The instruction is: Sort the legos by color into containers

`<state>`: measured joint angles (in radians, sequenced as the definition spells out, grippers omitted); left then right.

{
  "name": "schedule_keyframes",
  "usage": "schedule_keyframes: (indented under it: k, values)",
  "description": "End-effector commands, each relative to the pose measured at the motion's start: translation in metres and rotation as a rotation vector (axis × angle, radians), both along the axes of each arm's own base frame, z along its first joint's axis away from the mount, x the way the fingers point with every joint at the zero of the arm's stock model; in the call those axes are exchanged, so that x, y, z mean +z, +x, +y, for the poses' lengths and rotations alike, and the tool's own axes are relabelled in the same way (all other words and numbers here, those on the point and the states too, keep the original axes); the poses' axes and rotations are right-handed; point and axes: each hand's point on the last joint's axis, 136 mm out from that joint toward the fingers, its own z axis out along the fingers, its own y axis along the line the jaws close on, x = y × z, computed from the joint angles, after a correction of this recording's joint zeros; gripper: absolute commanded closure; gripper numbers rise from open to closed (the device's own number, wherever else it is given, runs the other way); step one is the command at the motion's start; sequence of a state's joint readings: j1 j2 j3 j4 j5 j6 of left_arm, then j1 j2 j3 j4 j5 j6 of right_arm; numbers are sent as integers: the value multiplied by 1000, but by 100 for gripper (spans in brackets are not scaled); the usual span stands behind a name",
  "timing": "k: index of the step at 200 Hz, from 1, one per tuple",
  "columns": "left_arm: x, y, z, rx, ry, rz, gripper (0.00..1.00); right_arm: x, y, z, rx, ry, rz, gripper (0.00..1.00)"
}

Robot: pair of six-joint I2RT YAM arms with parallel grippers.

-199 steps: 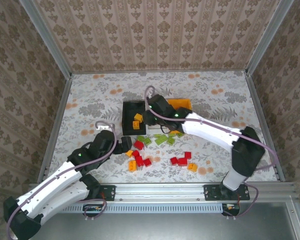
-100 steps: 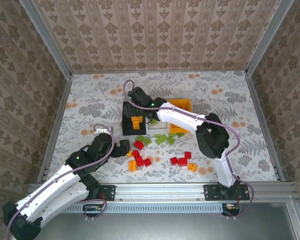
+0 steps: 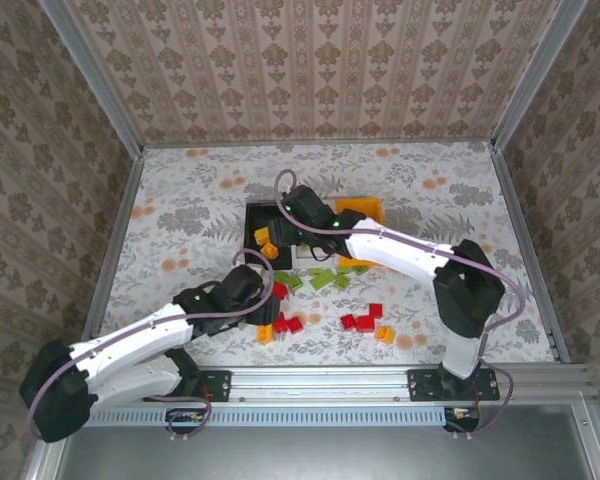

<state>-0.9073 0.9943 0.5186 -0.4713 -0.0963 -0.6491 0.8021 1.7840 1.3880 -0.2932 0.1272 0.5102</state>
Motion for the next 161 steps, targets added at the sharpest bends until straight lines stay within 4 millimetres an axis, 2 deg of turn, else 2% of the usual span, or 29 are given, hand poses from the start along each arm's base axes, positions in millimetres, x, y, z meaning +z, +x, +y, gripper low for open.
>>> schedule_keyframes:
  k: [1,52,93,142,161]
  values:
    - [11,11,-4,-29,61,-69,28,11,-4,-15,-53,54,-25,27]
    - [0,9,-15,-90,154,-64,36,18,-11,-37,-88,64,-43,27]
    - [-8,7,-19,-103,174,-39,48,22,-10,-49,-114,68,-55,27]
    - [-7,7,-25,-119,155,-35,71,22,-8,-62,-147,66,-59,27]
    - [-3,7,-26,-118,152,-37,76,24,-7,-67,-159,67,-63,27]
